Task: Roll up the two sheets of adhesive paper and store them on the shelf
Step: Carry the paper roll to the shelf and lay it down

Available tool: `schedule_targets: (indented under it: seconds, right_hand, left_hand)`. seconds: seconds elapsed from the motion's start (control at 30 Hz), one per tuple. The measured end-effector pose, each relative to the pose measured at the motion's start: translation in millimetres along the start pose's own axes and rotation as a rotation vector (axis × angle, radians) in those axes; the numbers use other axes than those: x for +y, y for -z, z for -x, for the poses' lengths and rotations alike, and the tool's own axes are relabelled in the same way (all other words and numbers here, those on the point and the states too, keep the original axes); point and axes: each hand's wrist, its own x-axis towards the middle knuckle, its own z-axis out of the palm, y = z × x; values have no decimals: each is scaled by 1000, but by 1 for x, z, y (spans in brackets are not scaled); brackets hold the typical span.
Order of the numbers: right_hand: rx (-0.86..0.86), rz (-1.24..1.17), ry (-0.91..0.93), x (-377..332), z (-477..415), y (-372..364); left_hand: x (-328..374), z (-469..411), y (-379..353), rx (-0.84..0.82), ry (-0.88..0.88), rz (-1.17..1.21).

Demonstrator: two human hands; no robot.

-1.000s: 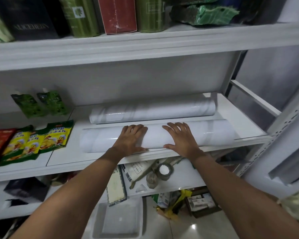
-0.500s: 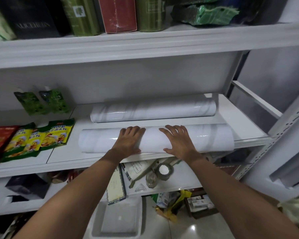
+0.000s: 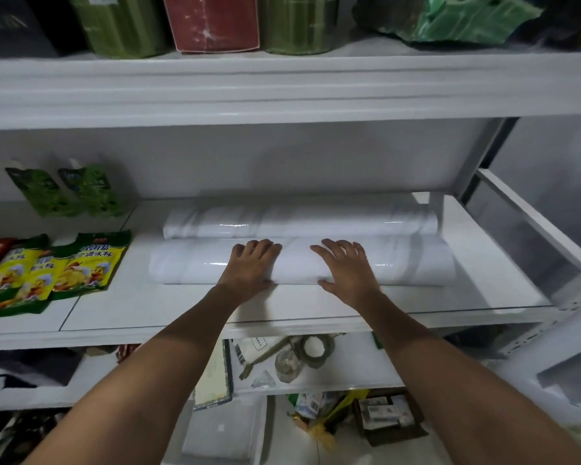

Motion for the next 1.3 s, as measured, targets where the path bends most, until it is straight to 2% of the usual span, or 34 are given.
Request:
schedule_targets:
  seconds: [0.33,0.6,1.3]
  right_hand:
    - [-49,-67,48,21,-11,0]
    - [-58,-78,53,14,7,9]
    - [-51,-73,-1,-6,27,27]
  left_hand:
    - [-14,-14,6,-48,-31,105]
    - [-10,1,12,35,-56,136]
    - [-2,29,23,60,-53,79]
